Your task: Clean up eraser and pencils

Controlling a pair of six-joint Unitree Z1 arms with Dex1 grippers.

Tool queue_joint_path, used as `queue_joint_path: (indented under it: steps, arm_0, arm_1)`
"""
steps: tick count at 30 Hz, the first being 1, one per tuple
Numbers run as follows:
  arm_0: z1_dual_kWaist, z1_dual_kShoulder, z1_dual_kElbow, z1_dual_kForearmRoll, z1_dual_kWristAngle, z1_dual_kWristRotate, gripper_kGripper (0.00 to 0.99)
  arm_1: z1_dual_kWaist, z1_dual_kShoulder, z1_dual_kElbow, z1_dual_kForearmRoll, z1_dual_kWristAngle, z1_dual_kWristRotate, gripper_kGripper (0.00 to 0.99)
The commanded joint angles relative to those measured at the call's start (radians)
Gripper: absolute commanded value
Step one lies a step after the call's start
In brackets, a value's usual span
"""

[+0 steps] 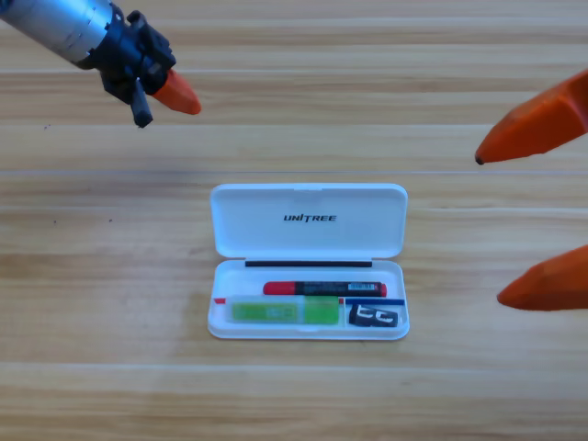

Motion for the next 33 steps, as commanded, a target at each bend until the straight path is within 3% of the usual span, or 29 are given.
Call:
queue_joint_path:
  steps: [1,20,33]
  arm_0:
    - [-0.002,0.066,0.035,-0.013,-0.034,0.009,0.000]
    - [-0.164,0.169,0.056,-0.075,-0.039,0.001,0.000]
    - [-0.212,0.141,0.058,-0.027,-0.028,-0.002,0.000]
  arm_1:
    - [-0.028,-0.015,0.051,-0.015,-0.002,-0.004,0.902]
    - [-0.028,-0.006,0.047,-0.018,-0.001,-0.004,0.902]
    - [-0.028,0.000,0.047,-0.021,-0.001,-0.002,0.902]
